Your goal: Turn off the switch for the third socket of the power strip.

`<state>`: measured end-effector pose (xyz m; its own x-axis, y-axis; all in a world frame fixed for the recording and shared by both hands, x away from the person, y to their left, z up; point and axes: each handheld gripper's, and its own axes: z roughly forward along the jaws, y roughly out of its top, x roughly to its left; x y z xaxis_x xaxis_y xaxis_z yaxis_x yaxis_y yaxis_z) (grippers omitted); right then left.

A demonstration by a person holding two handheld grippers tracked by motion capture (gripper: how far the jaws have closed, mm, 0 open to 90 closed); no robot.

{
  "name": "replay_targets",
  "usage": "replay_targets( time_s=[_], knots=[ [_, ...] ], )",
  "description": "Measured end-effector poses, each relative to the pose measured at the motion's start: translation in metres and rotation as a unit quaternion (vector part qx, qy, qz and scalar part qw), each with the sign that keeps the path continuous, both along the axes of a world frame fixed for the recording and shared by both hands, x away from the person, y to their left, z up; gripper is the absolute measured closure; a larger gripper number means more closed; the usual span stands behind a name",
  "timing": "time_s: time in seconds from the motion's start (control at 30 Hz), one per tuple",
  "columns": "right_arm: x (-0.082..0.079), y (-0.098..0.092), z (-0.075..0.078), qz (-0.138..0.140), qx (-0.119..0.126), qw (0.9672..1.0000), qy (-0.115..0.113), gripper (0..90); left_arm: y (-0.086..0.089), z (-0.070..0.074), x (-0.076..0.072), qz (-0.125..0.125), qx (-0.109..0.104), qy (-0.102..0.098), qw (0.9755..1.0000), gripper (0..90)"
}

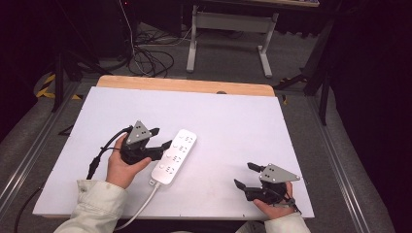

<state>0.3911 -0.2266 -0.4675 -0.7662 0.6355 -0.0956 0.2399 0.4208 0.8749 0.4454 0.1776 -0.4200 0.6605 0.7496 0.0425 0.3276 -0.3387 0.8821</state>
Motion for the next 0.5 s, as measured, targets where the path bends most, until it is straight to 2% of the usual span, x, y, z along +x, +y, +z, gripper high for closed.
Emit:
replay_targets(
  time_s=[0.13,0.2,0.23,0.27,0.33,0.37,0.4,0.43,0.47,0.5],
  knots=[
    [0.000,0.000,0.000,0.000,-0.001,1.0000,0.000,26.6,-0.002,-0.003,0.003,-0.002,-0.004,0.010,0.9999,46.7],
    [0.000,0.000,0.000,0.001,0.001,1.0000,0.001,26.6,-0.004,-0.006,0.008,-0.001,-0.016,0.023,0.9996,49.1],
    [0.000,0.000,0.000,0.002,0.002,1.0000,0.001,26.6,-0.004,-0.006,0.008,-0.001,-0.016,0.023,0.9996,51.2],
    [0.000,0.000,0.000,0.002,0.001,1.0000,0.002,26.7,-0.005,-0.008,0.011,-0.003,-0.029,0.034,0.9990,55.0],
    [0.000,0.000,0.000,0.003,0.002,1.0000,0.002,26.7,-0.006,-0.009,0.013,-0.005,-0.027,0.034,0.9991,63.8],
    [0.000,0.000,0.000,0.003,0.002,1.0000,0.002,26.7,-0.007,-0.011,0.014,-0.004,-0.032,0.041,0.9986,63.8],
    [0.000,-0.001,0.000,0.004,0.003,1.0000,0.002,26.7,-0.006,-0.012,0.016,-0.007,-0.029,0.043,0.9987,72.3],
    [0.000,-0.001,0.000,0.004,0.004,1.0000,0.002,26.7,-0.007,-0.016,0.019,-0.002,-0.021,0.050,0.9985,73.5],
    [0.000,-0.001,0.000,0.004,0.004,1.0000,0.002,26.7,-0.007,-0.017,0.021,-0.006,-0.024,0.053,0.9983,73.7],
    [0.000,-0.001,0.000,0.004,0.004,1.0000,0.003,26.7,-0.007,-0.018,0.022,-0.007,-0.024,0.048,0.9985,74.4]
  ],
)
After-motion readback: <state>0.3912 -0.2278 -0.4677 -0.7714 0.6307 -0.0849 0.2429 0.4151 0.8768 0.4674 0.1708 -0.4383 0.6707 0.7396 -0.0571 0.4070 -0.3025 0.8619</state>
